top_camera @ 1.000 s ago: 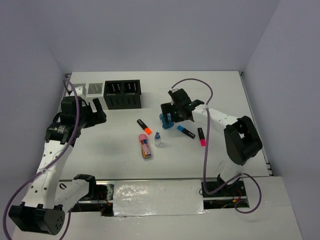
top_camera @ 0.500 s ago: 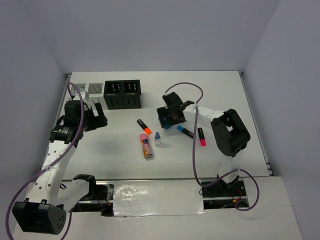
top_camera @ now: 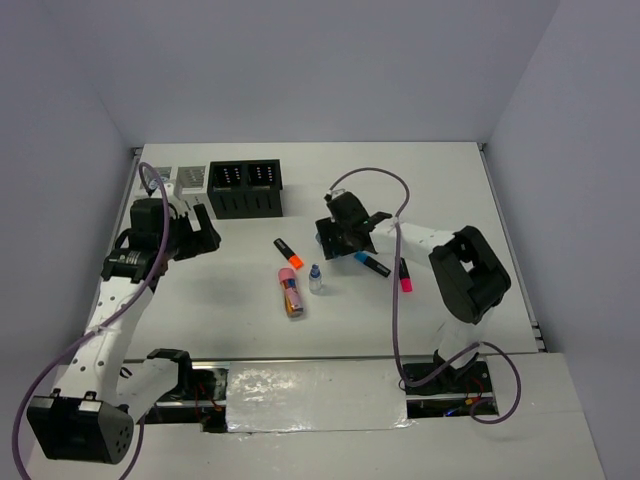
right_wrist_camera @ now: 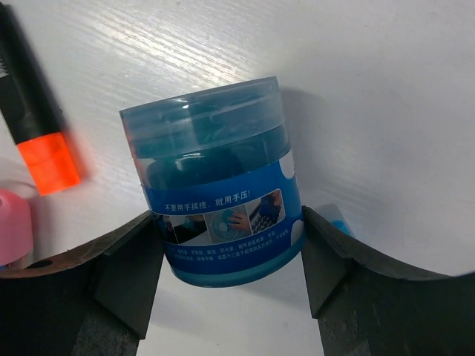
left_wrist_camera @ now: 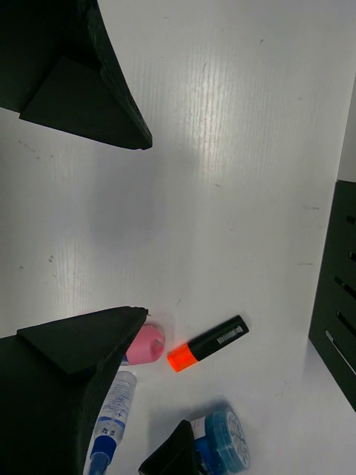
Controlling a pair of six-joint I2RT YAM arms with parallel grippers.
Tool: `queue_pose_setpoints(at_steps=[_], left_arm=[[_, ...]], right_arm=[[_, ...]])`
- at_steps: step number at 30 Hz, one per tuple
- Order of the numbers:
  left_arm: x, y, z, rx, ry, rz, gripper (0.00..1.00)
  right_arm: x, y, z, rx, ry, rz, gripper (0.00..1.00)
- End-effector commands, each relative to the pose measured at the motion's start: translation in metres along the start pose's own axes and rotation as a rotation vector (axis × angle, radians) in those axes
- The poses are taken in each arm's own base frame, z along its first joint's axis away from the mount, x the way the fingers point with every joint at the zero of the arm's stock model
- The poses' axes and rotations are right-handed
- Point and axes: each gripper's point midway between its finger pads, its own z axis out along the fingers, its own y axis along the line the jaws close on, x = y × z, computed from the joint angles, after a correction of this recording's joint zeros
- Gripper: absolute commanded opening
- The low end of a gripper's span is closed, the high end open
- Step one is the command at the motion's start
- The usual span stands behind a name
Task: Sort the stationery into containers
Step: Pick up the storage box at the center of the board.
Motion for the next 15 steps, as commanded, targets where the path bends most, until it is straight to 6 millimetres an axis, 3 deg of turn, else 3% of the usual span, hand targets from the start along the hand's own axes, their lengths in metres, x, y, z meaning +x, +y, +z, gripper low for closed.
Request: queue_pose_setpoints(at_steps=[1, 4, 7, 10, 11, 14, 15], left_arm=[[-0.017, -0.016, 0.0, 0.08, -0.038, -0.014, 0.99], [-0.02, -0.02, -0.002, 0.097, -0.048, -0.024, 0.99], [-0.031, -0.039, -0.009, 0.186, -0.074, -0.04, 0.99], [-0.05, -0.077, -0.023, 0.357, -0.109, -0.076, 0.99], [-0.06, -0.101, -0.034, 0.452, -0.127, -0.087, 0.99], [-0.08, -0.149, -0.054, 0.648, -0.165, -0.118, 0.99], [-0.076, -0.172, -0.058, 0.717, -0.144, -0.109, 0.99]], right_arm=[[-0.061, 0.011, -0.034, -0.044, -0.225, -0.017, 0.0], [-0.07, 0.012, -0.046, -0.05, -0.253, -0.015, 0.0], [-0.08, 0.013, -0.067, -0.066, -0.316, -0.003, 0.0], [-0.101, 0.013, -0.109, -0.091, -0.426, 0.018, 0.0], [-0.102, 0.013, -0.116, -0.098, -0.441, 0.023, 0.0], [-0.111, 0.021, -0.152, -0.169, -0.522, 0.024, 0.0], [-0.115, 0.024, -0.171, -0.202, -0.564, 0.027, 0.0]])
